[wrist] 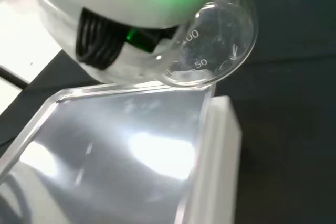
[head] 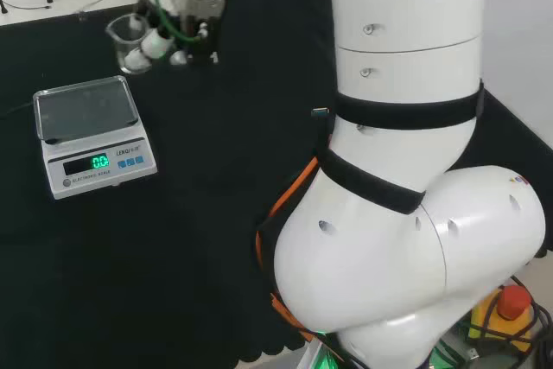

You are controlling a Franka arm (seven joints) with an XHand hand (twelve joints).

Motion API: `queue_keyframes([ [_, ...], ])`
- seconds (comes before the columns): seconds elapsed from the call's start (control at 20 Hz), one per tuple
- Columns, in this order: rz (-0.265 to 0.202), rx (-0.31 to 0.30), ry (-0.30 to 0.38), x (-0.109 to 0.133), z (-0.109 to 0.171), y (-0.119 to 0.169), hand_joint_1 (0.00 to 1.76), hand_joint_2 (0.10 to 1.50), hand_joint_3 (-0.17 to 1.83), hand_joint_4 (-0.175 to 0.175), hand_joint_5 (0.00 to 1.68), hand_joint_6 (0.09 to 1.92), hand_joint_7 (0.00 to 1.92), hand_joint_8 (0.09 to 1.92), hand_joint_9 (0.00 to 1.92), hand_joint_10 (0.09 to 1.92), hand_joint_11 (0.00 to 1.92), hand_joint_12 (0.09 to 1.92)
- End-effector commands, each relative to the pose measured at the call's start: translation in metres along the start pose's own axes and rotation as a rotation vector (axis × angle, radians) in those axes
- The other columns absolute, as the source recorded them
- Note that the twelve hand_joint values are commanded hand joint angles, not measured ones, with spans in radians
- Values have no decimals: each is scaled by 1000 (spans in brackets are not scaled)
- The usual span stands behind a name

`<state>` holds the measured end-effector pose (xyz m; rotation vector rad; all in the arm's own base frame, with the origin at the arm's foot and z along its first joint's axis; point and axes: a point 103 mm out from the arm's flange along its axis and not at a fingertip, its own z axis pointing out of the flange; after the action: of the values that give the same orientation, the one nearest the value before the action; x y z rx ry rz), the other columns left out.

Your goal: Put the beaker on the electronic balance.

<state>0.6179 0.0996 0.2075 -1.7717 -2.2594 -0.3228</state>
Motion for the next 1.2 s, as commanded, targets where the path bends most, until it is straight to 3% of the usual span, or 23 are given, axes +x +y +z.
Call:
queue_keyframes([
  [0.05, -57, 68, -16, 47, 31, 13, 1199, 532, 865, -126, 1297, 732, 1337, 972, 1539, 517, 1553, 694],
  [0.45, -70, 117, -16, 62, 53, 13, 1199, 531, 865, -125, 1299, 728, 1335, 974, 1539, 517, 1553, 695],
  [0.95, -42, 166, -3, 55, 77, 12, 1199, 530, 864, -124, 1302, 722, 1333, 977, 1539, 517, 1551, 695],
  [1.2, -44, 177, 1, 45, 79, 5, 1197, 535, 850, -104, 1308, 703, 1325, 985, 1539, 514, 1544, 700],
])
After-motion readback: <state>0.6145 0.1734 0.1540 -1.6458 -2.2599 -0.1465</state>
